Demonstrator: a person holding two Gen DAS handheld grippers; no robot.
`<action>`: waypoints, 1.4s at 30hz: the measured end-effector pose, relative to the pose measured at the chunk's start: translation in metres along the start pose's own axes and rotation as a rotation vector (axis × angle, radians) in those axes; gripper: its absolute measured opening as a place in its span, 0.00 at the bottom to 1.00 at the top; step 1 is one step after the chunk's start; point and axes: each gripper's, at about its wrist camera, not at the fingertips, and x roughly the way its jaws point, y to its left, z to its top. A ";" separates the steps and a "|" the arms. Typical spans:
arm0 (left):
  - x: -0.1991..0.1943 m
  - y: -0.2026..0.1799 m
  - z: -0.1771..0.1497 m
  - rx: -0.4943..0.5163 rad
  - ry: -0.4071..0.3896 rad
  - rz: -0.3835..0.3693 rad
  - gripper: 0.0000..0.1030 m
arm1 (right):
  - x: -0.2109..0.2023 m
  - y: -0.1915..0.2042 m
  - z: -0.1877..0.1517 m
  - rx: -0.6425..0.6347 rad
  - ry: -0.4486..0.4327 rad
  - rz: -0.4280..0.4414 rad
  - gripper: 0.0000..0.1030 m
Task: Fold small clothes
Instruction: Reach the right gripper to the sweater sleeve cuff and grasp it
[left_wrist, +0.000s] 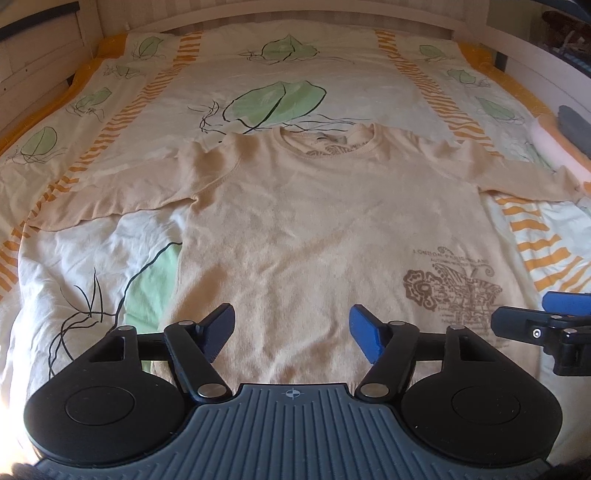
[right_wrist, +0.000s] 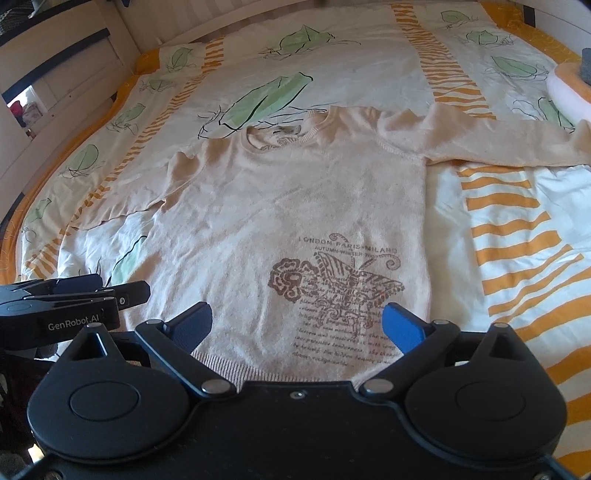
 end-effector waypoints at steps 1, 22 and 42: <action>0.003 0.001 0.002 -0.003 0.007 -0.006 0.61 | 0.003 -0.003 0.003 0.000 0.007 0.000 0.87; 0.097 -0.011 0.076 0.055 -0.120 0.124 0.60 | 0.002 -0.226 0.114 0.296 -0.309 -0.365 0.95; 0.158 0.007 0.064 0.022 0.041 0.021 0.72 | 0.042 -0.391 0.106 0.833 -0.335 -0.230 0.15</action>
